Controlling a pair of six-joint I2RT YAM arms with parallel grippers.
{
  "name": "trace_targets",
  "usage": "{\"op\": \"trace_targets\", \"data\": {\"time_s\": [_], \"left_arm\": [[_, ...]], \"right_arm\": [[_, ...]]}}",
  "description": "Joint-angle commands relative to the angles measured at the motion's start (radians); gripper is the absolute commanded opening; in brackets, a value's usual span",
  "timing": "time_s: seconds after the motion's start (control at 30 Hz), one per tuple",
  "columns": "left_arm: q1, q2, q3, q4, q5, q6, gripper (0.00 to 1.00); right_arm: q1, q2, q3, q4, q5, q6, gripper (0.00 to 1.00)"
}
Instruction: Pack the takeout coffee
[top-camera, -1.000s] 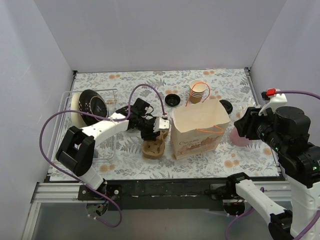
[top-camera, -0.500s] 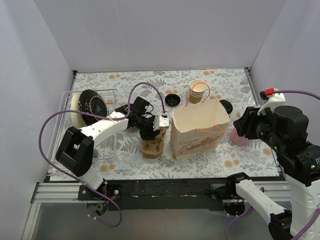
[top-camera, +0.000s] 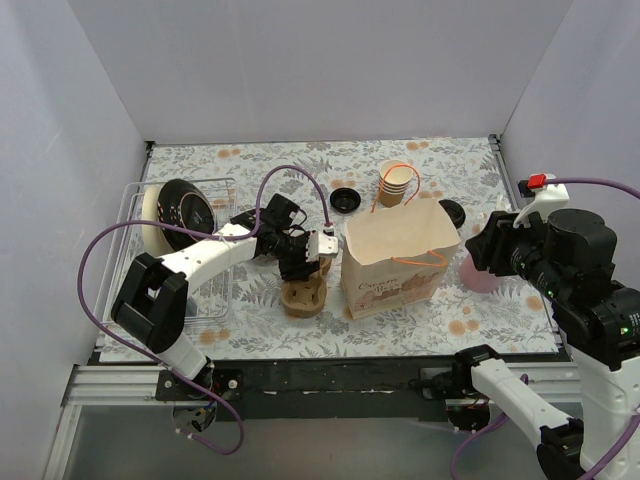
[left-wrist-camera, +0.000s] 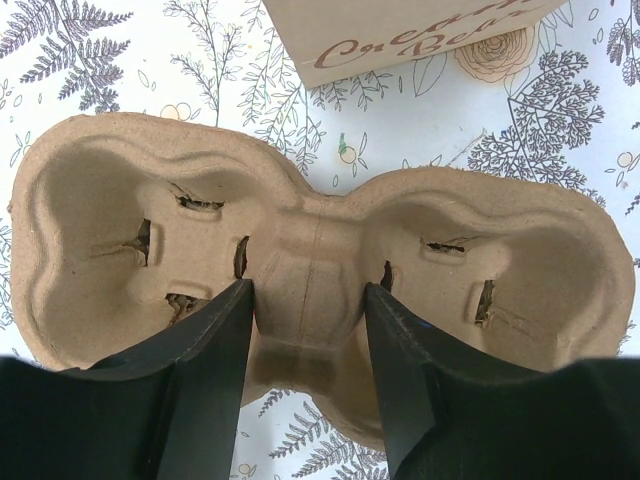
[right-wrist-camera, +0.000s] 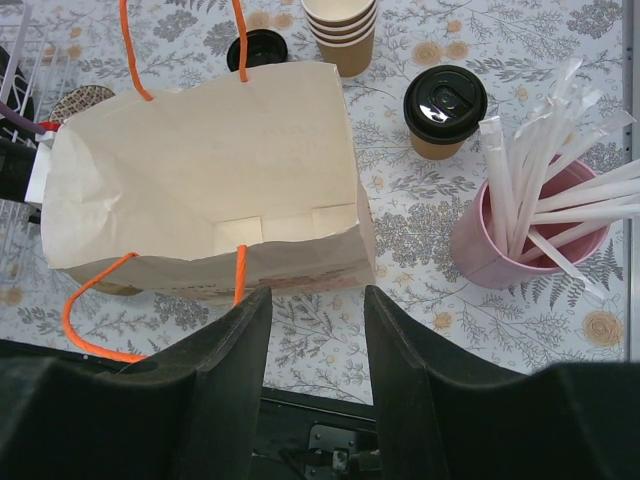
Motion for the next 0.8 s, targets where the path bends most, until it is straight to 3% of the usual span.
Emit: {"op": "trace_targets", "data": {"time_s": [0.0,0.4,0.77], "left_arm": [[-0.004,-0.022,0.026,0.006,0.032,0.005,0.46],[-0.004,-0.019,0.027,-0.008,0.052,0.007,0.46],[-0.004,-0.037,0.066,-0.042,0.036,0.01,0.36]], "right_arm": [[0.004,0.013,0.0,0.05,-0.007,-0.014,0.5],[0.004,0.012,-0.006,0.055,-0.013,-0.009,0.5],[0.004,0.022,0.008,0.053,-0.016,-0.012,0.5]]}}
